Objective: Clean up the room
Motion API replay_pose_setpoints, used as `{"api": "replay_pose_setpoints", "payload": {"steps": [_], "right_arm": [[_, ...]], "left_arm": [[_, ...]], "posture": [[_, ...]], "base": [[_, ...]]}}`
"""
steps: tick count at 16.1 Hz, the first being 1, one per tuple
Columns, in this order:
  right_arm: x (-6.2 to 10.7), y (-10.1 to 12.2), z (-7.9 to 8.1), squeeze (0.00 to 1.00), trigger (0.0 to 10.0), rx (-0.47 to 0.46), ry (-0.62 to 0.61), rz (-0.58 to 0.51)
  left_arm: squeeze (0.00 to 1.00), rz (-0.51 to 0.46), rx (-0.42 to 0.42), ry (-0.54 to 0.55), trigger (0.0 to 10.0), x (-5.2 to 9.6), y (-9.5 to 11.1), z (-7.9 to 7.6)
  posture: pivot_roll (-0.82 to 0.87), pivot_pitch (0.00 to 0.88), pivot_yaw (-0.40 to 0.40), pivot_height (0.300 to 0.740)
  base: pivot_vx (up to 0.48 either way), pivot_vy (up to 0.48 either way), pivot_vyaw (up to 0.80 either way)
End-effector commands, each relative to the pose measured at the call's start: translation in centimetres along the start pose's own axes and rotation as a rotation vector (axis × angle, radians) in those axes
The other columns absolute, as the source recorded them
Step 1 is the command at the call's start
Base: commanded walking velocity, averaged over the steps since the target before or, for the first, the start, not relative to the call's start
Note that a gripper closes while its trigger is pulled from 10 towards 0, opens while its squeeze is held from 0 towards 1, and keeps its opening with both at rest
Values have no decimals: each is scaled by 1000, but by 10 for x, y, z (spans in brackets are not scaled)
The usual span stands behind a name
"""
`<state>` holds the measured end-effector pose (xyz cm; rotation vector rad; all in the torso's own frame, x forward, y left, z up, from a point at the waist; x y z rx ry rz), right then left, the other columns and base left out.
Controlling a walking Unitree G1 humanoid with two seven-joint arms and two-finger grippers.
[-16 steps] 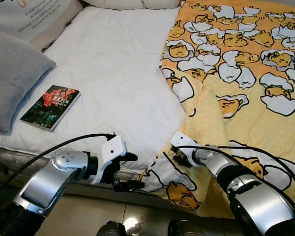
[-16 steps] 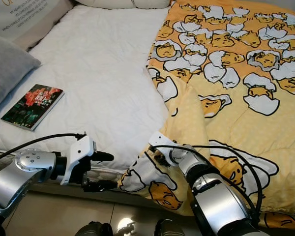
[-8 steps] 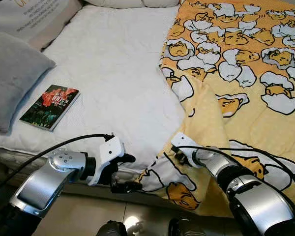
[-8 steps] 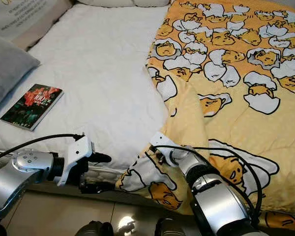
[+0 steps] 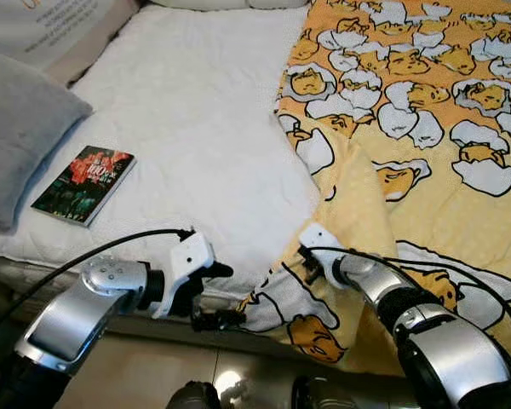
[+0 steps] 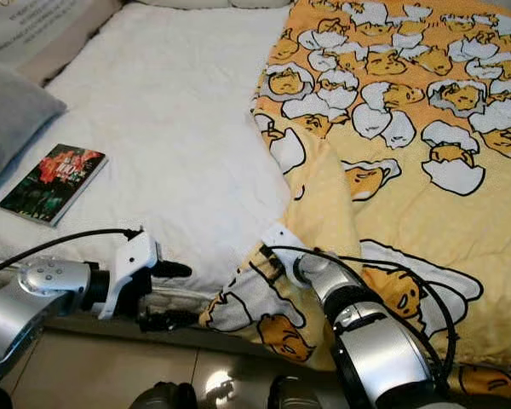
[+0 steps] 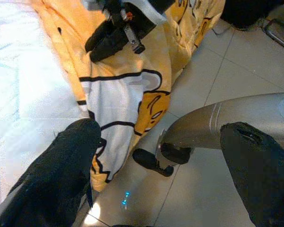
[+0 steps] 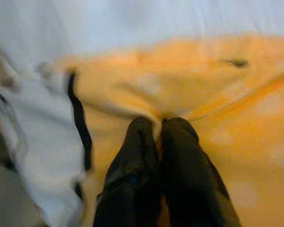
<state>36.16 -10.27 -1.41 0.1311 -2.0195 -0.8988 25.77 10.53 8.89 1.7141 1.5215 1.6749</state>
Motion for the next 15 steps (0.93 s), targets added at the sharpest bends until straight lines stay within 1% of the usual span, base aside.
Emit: {"api": "replay_pose_setpoints", "payload": {"steps": [1, 3, 5, 6, 7, 8, 9, 10, 11, 12, 13, 15], "right_arm": [[1, 28, 3, 0, 0, -63, 50, -167], [3, 37, 8, 0, 0, -92, 97, -236], [9, 48, 27, 0, 0, -94, 244, -352], [12, 50, 35, 0, 0, -97, 297, -382], [16, 49, 49, 0, 0, -63, 382, -408], [14, 37, 54, 0, 0, 10, 378, -352], [7, 25, 38, 0, 10000, 89, 233, -252], [4, 20, 23, 173, 10000, 123, 136, -188], [4, 22, 12, 1000, 10000, 93, 87, -170], [4, 27, 5, 1000, 10000, 63, 59, -175], [3, 29, 2, 1000, 10000, 85, 46, -161], [2, 32, -2, 1000, 10000, 101, 28, -134]], "left_arm": [[0, -15, -12, 10, 10000, 1, 5, 1], [0, -18, -12, 10, 10000, 1, 6, 1], [0, -25, -14, 10, 10000, 1, 8, 0], [0, -27, -14, 9, 10000, 1, 8, 0], [0, -30, -14, 9, 10000, 0, 9, 0], [0, -31, -15, 8, 10000, 0, 9, 0], [0, -31, -17, 7, 10000, -1, 9, 0], [0, -31, -19, 6, 10000, -1, 10, 0], [0, -30, -21, 4, 10000, -1, 10, 0], [0, -30, -22, 4, 10000, 0, 11, 0], [0, -31, -23, 3, 10000, 0, 11, -1], [0, -29, -22, 3, 10000, 1, 10, -2]], "posture": [[25, 153, 22, 740], [24, 153, 22, 740], [21, 153, 22, 740], [20, 154, 24, 740], [18, 156, 25, 740], [16, 157, 28, 740], [14, 162, 32, 740], [16, 166, 33, 740], [17, 168, 32, 740], [21, 175, 32, 740], [24, 179, 31, 740], [30, 186, 28, 740]], "base": [[0, 0, 0], [0, 0, 0], [0, 0, 0], [0, 0, 0], [0, 0, 0], [0, 0, 0], [0, 0, 0], [0, 0, 0], [0, 0, 0], [0, 0, 0], [0, 0, 0], [0, 0, 0]]}}
Point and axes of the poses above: a point about 5 cm out from each wrist's last joint towards the gripper, its own x axis pointing back from the gripper into the wrist, its own y axis along the axis of the wrist's last joint, z = x × y, the point moved 6 cm from there along -x, pointing out of the wrist towards the gripper, and after that the axes turned 15 degrees about x, right-handed, at the moved point
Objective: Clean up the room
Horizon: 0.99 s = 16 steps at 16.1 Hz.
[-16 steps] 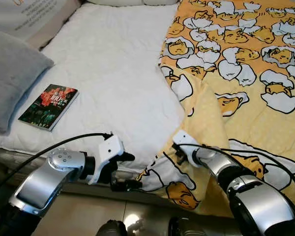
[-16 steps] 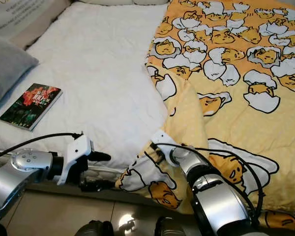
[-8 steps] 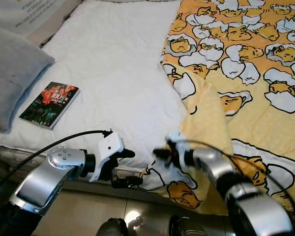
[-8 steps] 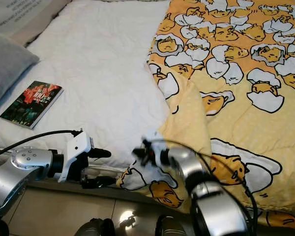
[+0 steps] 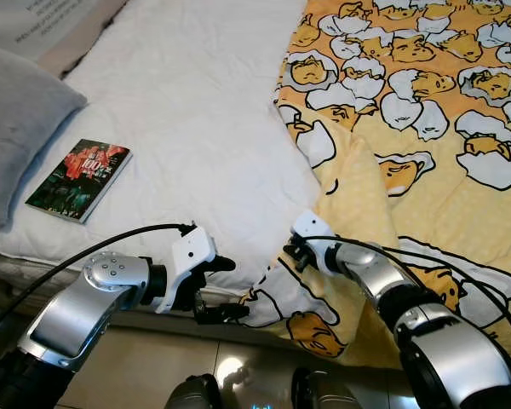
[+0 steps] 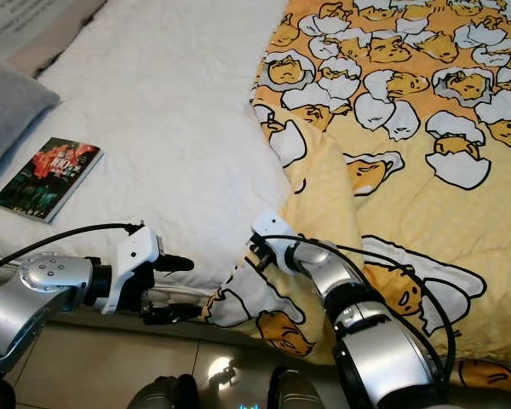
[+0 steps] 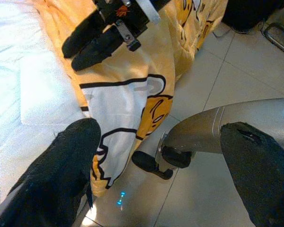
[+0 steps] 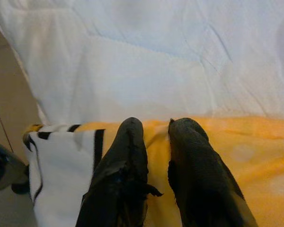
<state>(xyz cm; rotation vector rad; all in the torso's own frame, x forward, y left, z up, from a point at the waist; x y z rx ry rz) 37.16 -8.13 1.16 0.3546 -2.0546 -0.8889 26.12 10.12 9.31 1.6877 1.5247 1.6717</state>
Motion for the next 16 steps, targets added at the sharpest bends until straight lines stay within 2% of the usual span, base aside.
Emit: {"api": "replay_pose_setpoints", "payload": {"steps": [1, 9, 11, 12, 13, 15, 16], "right_arm": [[-2, -3, 2, 1000, 10000, 3, 8, 29], [-3, -2, -1, 1000, 10000, -10, 2, 72], [-3, -6, 1, 1000, 10000, -15, 12, 88], [-3, -18, 7, 1000, 10000, 8, 21, 146], [-2, -28, 13, 0, 10000, 34, 33, 193], [-2, -34, 19, 0, 10000, 31, 46, 220], [-2, -37, 21, 0, 3529, 33, 47, 231]], "left_arm": [[0, -9, -12, 1, 10000, 3, 3, -3], [0, 2, 0, 7, 10000, 7, 0, -5], [0, 4, 0, 7, 10000, 7, 0, -5], [0, 7, 1, 1, 10000, 7, 0, -6], [0, 11, 0, -6, 10000, 7, 0, -7], [0, 13, -1, -8, 10000, 7, 0, -7], [0, 15, -2, -8, 10000, 7, 0, -7]], "posture": [[32, 188, 28, 740], [45, 194, 22, 740], [45, 193, 22, 740], [46, 191, 25, 740], [48, 190, 26, 740], [51, 188, 26, 740], [54, 186, 26, 740]], "base": [[0, 0, 0], [0, 0, 0], [0, 0, 0], [0, 0, 0], [0, 0, 0], [0, 0, 0], [0, 0, 0]]}}
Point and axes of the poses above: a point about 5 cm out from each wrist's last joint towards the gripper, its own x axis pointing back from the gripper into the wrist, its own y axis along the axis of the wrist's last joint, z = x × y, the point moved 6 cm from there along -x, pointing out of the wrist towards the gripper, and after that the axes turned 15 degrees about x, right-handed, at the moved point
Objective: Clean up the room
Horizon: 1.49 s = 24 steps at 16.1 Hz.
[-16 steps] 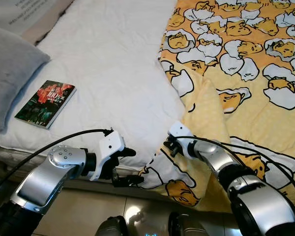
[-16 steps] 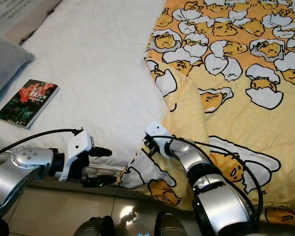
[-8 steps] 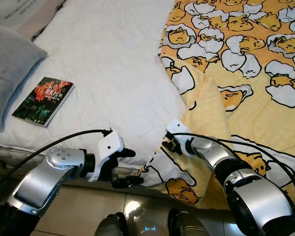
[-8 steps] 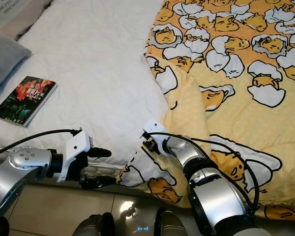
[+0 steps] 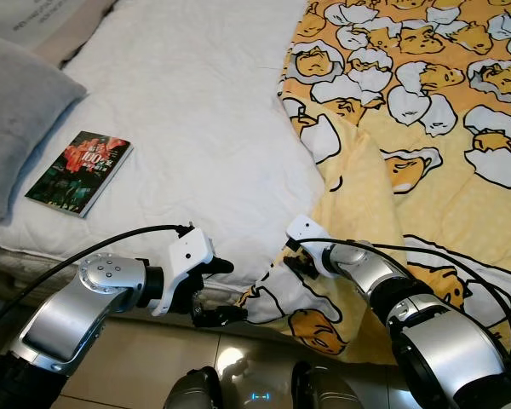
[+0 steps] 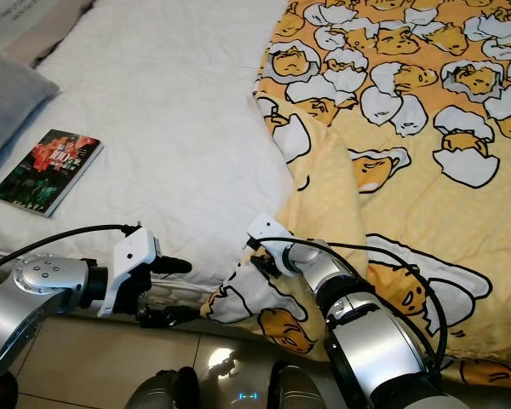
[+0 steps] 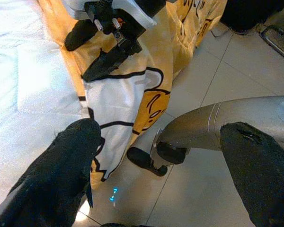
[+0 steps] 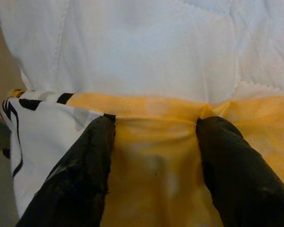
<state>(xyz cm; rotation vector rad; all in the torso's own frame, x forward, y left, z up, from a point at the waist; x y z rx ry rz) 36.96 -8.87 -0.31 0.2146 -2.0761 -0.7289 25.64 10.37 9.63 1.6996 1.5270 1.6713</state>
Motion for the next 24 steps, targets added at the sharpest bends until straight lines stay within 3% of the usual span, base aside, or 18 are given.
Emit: {"api": "replay_pose_setpoints", "payload": {"steps": [1, 3, 8, 18, 24], "right_arm": [[-2, -20, 18, 0, 0, -24, 40, 66], [-2, -26, 20, 0, 0, -13, 38, 99], [-2, -36, 26, 0, 0, -89, 50, 151], [-1, -35, 22, 0, 0, -132, 19, 131], [-1, -26, 17, 0, 0, -189, 2, 60]], "left_arm": [[0, 8, -9, -6, 10000, 3, 0, -3], [0, 12, -10, -6, 10000, 3, -1, -4], [0, 21, -9, -9, 10000, 3, -2, -5], [0, 19, -11, -5, 10000, 4, -1, -3], [0, 8, -15, 6, 10000, 4, 2, 0]], "posture": [[56, 184, 26, 740], [56, 184, 26, 740], [60, 172, 24, 740], [61, 177, 28, 740], [58, 177, 31, 740]], "base": [[0, 0, 0], [0, 0, 0], [0, 0, 0], [0, 0, 0], [0, 0, 0]]}}
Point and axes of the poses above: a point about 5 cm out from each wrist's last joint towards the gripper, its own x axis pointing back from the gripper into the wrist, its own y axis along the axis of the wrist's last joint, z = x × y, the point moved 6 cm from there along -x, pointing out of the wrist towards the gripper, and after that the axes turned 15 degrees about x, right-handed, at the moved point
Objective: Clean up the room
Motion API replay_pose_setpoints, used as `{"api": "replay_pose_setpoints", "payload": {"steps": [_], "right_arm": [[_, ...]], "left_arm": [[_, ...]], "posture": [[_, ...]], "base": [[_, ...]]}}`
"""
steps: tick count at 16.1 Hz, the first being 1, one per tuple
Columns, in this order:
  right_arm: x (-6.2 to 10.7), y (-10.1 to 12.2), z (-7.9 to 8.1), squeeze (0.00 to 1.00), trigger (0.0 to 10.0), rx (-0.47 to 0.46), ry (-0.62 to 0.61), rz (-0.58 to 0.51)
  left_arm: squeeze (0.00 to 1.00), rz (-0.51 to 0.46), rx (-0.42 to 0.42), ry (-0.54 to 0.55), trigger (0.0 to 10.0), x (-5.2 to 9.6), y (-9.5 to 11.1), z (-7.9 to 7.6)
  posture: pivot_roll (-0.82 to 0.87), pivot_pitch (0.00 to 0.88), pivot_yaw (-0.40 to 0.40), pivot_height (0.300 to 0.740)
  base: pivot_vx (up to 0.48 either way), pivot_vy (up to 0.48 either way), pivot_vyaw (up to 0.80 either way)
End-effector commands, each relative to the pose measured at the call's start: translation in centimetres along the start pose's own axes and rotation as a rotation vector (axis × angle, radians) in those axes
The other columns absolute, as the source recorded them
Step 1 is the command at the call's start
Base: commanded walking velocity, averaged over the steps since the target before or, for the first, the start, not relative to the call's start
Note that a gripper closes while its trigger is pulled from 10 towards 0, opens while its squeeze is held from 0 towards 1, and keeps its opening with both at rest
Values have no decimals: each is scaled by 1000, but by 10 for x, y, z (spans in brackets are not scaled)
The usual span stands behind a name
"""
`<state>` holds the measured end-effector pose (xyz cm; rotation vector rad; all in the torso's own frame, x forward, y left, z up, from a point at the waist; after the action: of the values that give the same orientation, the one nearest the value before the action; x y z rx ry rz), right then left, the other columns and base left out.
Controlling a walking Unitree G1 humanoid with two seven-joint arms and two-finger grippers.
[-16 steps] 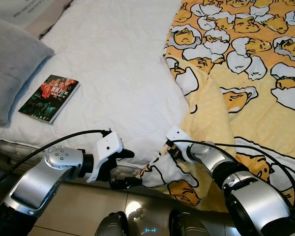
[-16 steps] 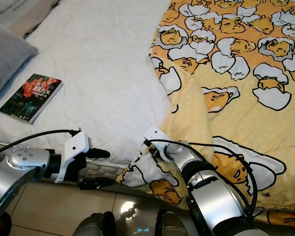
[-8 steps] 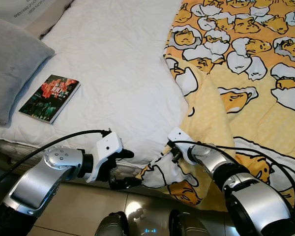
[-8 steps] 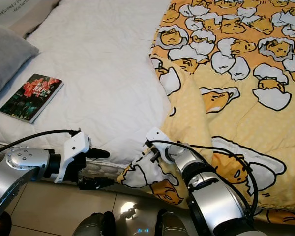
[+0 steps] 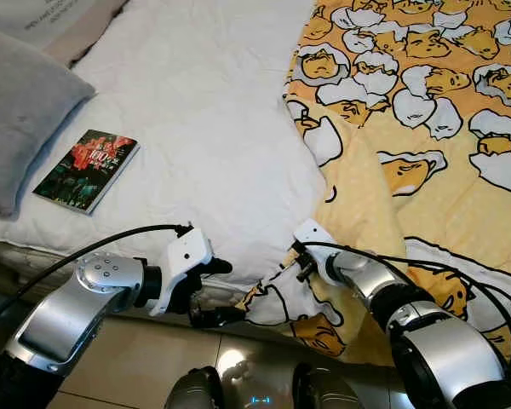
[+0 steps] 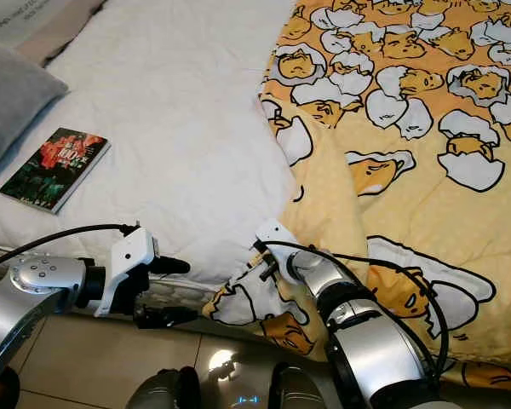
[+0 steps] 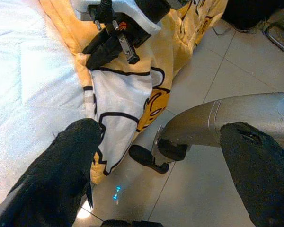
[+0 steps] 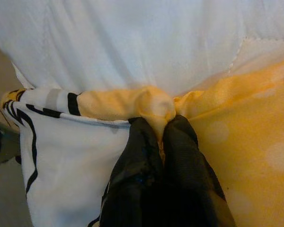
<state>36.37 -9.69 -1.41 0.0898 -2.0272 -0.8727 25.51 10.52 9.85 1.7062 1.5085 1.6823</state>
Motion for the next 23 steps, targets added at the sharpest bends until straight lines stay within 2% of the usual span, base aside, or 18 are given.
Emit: {"api": "replay_pose_setpoints", "payload": {"steps": [1, 3, 4, 5, 6, 7, 9, 12, 13, 14, 15, 16, 17, 18, 23], "right_arm": [[-1, -5, 11, 0, 0, -60, 38, -21], [0, 20, 16, 0, 0, -132, 102, -168], [1, 29, 20, 0, 0, -138, 132, -217], [7, 53, 38, 0, 0, -146, 268, -380], [9, 58, 44, 0, 0, -146, 304, -412], [16, 59, 74, 0, 0, -83, 464, -474], [27, 43, 106, 0, 0, -6, 655, -464], [37, 28, 120, 0, 0, 57, 772, -438], [40, 29, 121, 0, 0, 65, 794, -452], [41, 30, 120, 0, 2941, 85, 782, -457], [34, 31, 115, 0, 10000, 108, 710, -442], [27, 35, 104, 0, 10000, 116, 616, -429], [27, 37, 101, 0, 10000, 106, 599, -432], [27, 42, 98, 1000, 10000, 73, 591, -449], [37, 63, 97, 1000, 10000, -21, 620, -572]], "left_arm": [[0, -7, -4, 7, 10000, 2, 2, 1], [0, -14, -6, 12, 10000, 2, 4, 2], [0, -16, -6, 13, 10000, 2, 4, 2], [0, -20, -5, 14, 10000, 2, 5, 2], [0, -21, -4, 14, 10000, 2, 5, 1], [0, -23, -3, 11, 10000, 1, 5, 1], [0, -22, -2, 1, 10000, 0, 5, -1], [0, -15, -3, -9, 10000, -1, 4, -3], [0, -13, -3, -12, 10000, -1, 3, -3], [0, -12, -4, -13, 10000, -1, 3, -3], [0, -12, -5, -11, 10000, -1, 3, -3], [0, -13, -8, -6, 10000, -1, 4, -2], [0, -14, -10, -4, 10000, -1, 4, -1], [0, -15, -11, -2, 10000, -1, 4, -1], [0, -20, -13, 4, 10000, -1, 6, 2]], "posture": [[57, 176, 29, 740], [57, 176, 26, 740], [57, 175, 24, 740], [53, 175, 24, 740], [53, 175, 24, 740], [51, 175, 26, 740], [51, 176, 28, 740], [49, 176, 32, 740], [48, 174, 33, 740], [48, 174, 33, 740], [47, 172, 34, 740], [48, 171, 33, 740], [48, 170, 33, 740], [48, 168, 34, 740], [43, 162, 36, 740]], "base": [[0, 0, 0], [0, 0, 0], [0, 0, 0], [0, 0, 0], [0, 0, 0], [0, 0, 0], [0, 0, 0], [0, 0, 0], [0, 0, 0], [0, 0, 0], [0, 0, 0], [0, 0, 0], [0, 0, 0], [0, 0, 0], [0, 0, 0]]}}
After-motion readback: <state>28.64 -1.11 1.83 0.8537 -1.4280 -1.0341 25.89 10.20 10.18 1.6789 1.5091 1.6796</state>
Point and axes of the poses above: a point about 5 cm out from each wrist's last joint towards the gripper, its own x axis pointing back from the gripper into the wrist, its own y axis along the axis of the wrist's last joint, z = x × y, the point moved 6 cm from there along -x, pointing out of the wrist towards the gripper, and after that the axes turned 15 degrees about x, right-handed, at the moved point
